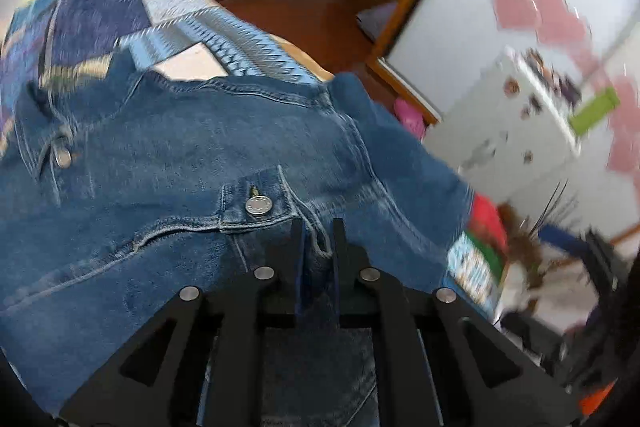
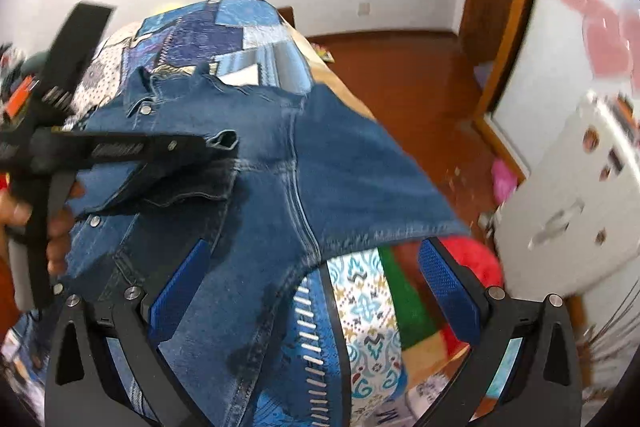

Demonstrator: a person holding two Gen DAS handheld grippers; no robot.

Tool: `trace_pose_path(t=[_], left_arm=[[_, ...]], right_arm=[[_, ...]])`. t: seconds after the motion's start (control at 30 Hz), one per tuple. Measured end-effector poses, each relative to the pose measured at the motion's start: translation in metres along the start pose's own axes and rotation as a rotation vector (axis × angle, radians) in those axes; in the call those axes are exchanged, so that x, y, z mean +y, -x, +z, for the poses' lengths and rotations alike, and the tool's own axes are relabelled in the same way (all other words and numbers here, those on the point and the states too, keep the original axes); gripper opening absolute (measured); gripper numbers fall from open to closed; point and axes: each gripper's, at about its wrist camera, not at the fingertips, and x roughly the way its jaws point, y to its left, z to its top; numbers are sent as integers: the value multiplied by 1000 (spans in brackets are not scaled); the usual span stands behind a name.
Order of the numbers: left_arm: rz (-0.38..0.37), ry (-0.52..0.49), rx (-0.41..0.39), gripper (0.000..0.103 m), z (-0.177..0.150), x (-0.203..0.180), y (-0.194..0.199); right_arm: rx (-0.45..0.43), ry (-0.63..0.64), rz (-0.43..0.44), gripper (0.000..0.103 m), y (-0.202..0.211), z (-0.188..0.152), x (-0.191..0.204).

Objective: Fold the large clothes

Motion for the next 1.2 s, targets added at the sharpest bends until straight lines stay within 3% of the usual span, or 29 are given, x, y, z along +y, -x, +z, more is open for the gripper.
trace_pose_path(t=[0.1, 0.13, 0.23, 0.33, 0.5, 0.73, 0.9, 1.03, 1.2], left_arm=[[2, -93, -11, 16, -3, -20, 15], [2, -108, -26, 23, -4, -23, 22], [52, -99, -88, 59, -4, -20, 49], [135, -87, -161, 61, -10, -2, 74], [304, -36, -153, 64, -29, 46, 85], [400, 237, -88, 64, -76, 135, 83], [437, 326, -82, 64, -101, 166, 87], [392, 386, -94, 64, -115, 178, 94], [421, 389, -92, 64, -123, 185, 94]], right_arm=[[26, -31, 5, 103, -7, -4, -8], [35, -38, 4, 103, -10, -4, -11], [51, -65, 13, 103, -12, -4, -23], [67, -117, 52, 103, -15, 0, -40], [90, -199, 59, 103, -24, 7, -69], [197, -315, 170, 103, -61, 8, -94], [250, -380, 217, 103, -90, 5, -101], [247, -429, 228, 103, -107, 12, -109], [230, -444, 193, 103, -137, 15, -115]])
